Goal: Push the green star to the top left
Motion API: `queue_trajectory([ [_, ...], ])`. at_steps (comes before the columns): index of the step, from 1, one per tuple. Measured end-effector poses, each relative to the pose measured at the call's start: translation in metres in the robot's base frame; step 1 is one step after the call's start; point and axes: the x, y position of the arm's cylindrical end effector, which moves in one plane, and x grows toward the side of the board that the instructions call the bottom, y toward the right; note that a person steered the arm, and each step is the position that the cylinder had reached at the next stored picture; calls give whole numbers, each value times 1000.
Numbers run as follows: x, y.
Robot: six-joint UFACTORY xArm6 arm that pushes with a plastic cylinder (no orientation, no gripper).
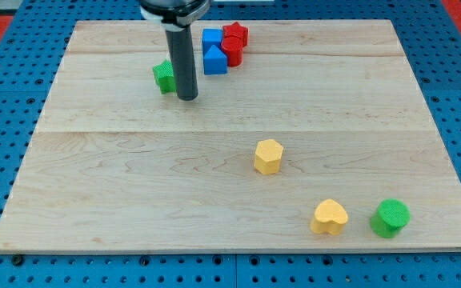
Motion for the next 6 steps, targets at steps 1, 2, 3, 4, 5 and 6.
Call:
queue_trajectory([
  [1,-33,-46],
  [2,-51,-119],
  [3,-36,-121],
  [4,-69,-145],
  [5,-113,-168],
  [6,-126,-168],
])
